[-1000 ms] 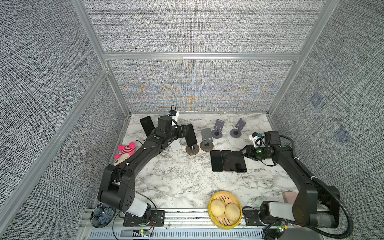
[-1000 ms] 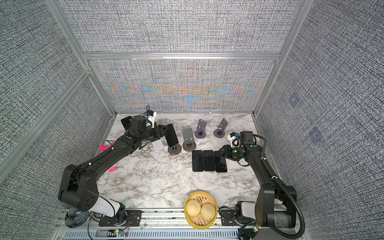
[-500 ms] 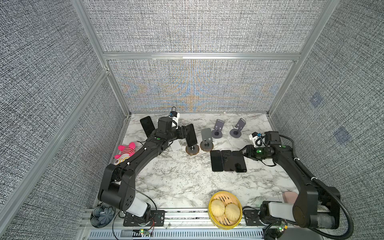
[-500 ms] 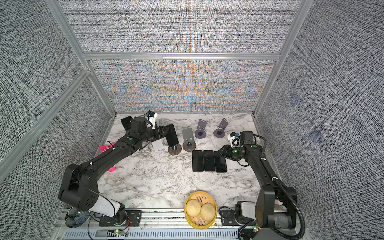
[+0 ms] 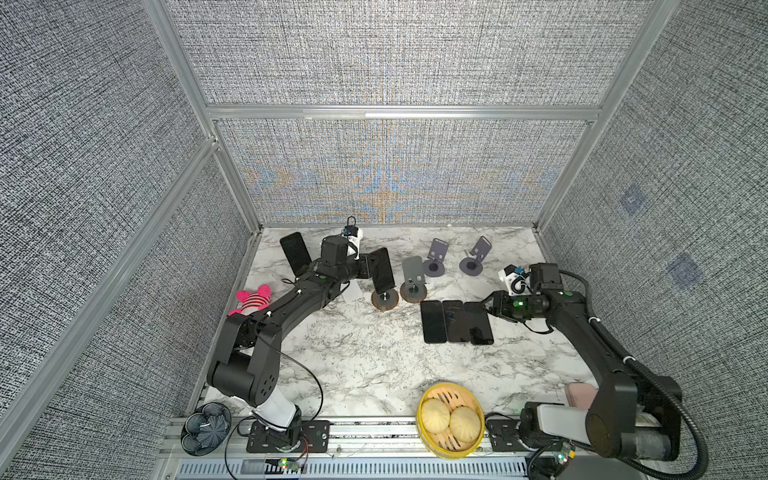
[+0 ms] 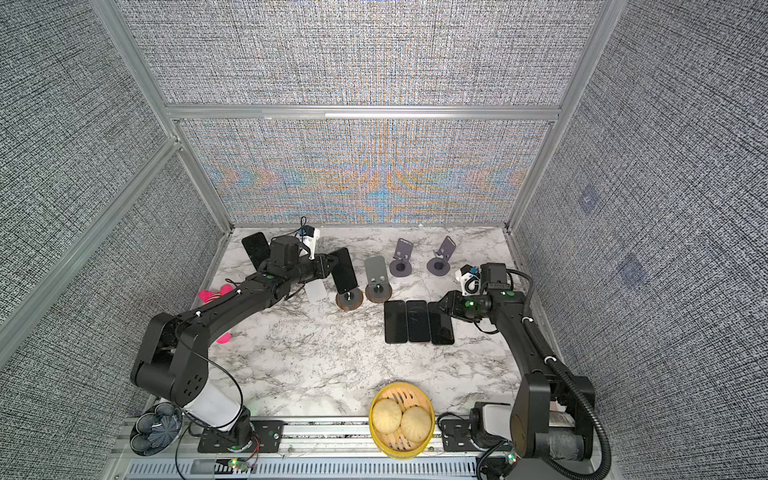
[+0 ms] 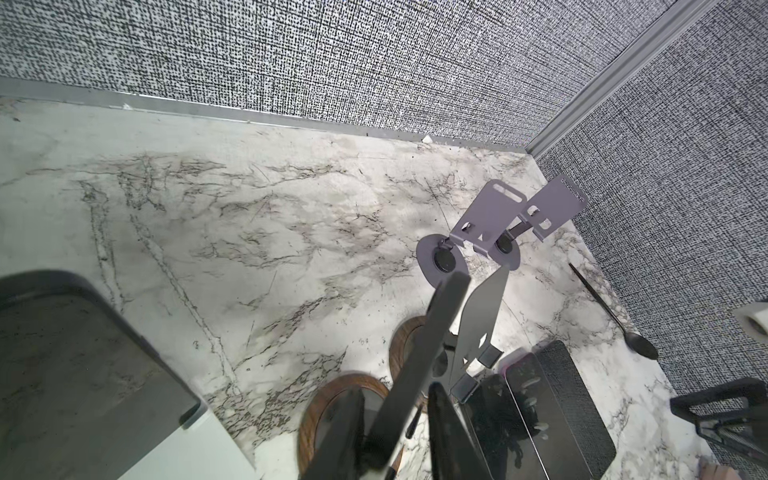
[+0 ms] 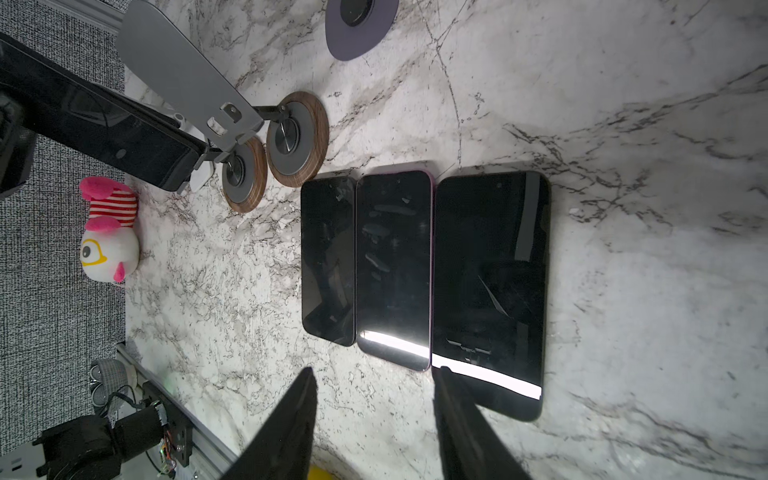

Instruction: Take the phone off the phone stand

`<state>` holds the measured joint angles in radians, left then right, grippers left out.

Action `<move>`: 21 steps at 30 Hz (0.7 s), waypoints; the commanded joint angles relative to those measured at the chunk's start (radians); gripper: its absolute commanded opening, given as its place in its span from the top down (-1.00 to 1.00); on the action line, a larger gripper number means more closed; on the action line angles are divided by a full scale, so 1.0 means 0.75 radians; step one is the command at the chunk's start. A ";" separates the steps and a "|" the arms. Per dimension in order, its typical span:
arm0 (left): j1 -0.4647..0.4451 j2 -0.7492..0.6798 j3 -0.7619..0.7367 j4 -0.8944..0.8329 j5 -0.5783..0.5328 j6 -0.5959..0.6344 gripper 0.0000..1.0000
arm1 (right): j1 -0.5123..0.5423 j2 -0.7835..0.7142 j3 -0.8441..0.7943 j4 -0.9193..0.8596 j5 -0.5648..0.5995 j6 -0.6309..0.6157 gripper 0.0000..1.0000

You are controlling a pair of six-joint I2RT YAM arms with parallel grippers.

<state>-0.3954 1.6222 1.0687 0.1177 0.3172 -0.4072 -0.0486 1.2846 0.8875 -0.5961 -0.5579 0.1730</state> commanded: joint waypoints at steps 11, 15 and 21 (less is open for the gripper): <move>0.002 -0.028 0.035 0.003 0.013 -0.017 0.57 | 0.001 0.038 -0.003 0.012 -0.015 -0.008 0.05; 0.002 -0.051 0.037 -0.008 0.011 -0.033 0.59 | 0.006 0.042 -0.005 0.021 -0.027 -0.008 0.05; 0.002 -0.053 0.050 -0.032 0.021 -0.038 0.63 | 0.020 0.057 0.010 0.030 -0.029 -0.004 0.05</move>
<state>-0.3958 1.5848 1.0950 0.0879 0.3214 -0.4274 -0.0383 1.3231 0.8867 -0.5861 -0.5655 0.1707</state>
